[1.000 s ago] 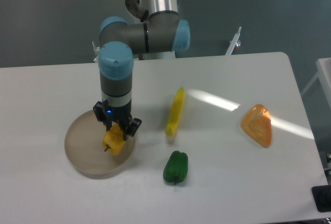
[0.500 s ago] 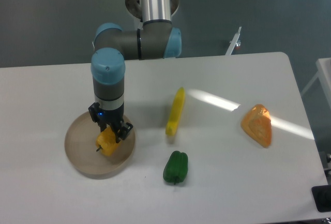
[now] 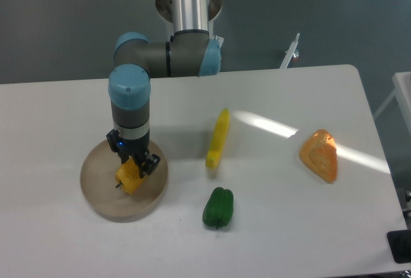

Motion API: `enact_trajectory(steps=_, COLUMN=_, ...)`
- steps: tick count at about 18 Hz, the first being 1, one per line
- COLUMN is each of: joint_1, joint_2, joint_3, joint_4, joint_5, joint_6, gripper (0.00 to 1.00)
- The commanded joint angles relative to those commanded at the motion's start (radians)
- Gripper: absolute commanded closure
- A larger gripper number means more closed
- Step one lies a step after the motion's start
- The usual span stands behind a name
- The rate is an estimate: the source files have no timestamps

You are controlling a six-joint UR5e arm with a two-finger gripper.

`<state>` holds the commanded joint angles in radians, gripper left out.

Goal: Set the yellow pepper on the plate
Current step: 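Open the gripper to release the pepper on the plate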

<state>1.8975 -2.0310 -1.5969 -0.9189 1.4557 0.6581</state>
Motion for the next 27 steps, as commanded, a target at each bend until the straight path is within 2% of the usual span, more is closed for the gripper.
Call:
enact_trajectory(steps=12, joint_1=-0.002, joint_2=0.003, joint_3=-0.023, joint_4=0.0, joint_5=0.0, joint_6=-0.003, gripper=0.51)
enact_trajectory(steps=13, joint_1=-0.002, joint_2=0.003, joint_3=-0.023, joint_4=0.0, joint_5=0.0, joint_6=-0.003, gripper=0.47)
enact_trajectory(steps=14, joint_1=-0.002, joint_2=0.003, joint_3=-0.025, joint_4=0.0, joint_5=0.0, joint_6=-0.005, gripper=0.34)
enact_trajectory(steps=16, joint_1=-0.002, joint_2=0.008, joint_3=-0.021, joint_4=0.0, joint_5=0.0, joint_6=-0.008, gripper=0.0)
enact_trajectory(steps=23, joint_1=0.003, joint_2=0.018, joint_3=-0.015, joint_4=-0.002, joint_5=-0.005, joint_6=-0.011, gripper=0.0)
enact_trajectory(steps=25, joint_1=0.011, joint_2=0.035, joint_3=-0.011, joint_4=-0.002, joint_5=-0.003, joint_6=-0.005, gripper=0.0)
enact_trajectory(steps=27, joint_1=0.049, joint_2=0.063, joint_3=-0.011, joint_4=-0.003, joint_5=0.002, joint_6=0.0, gripper=0.0)
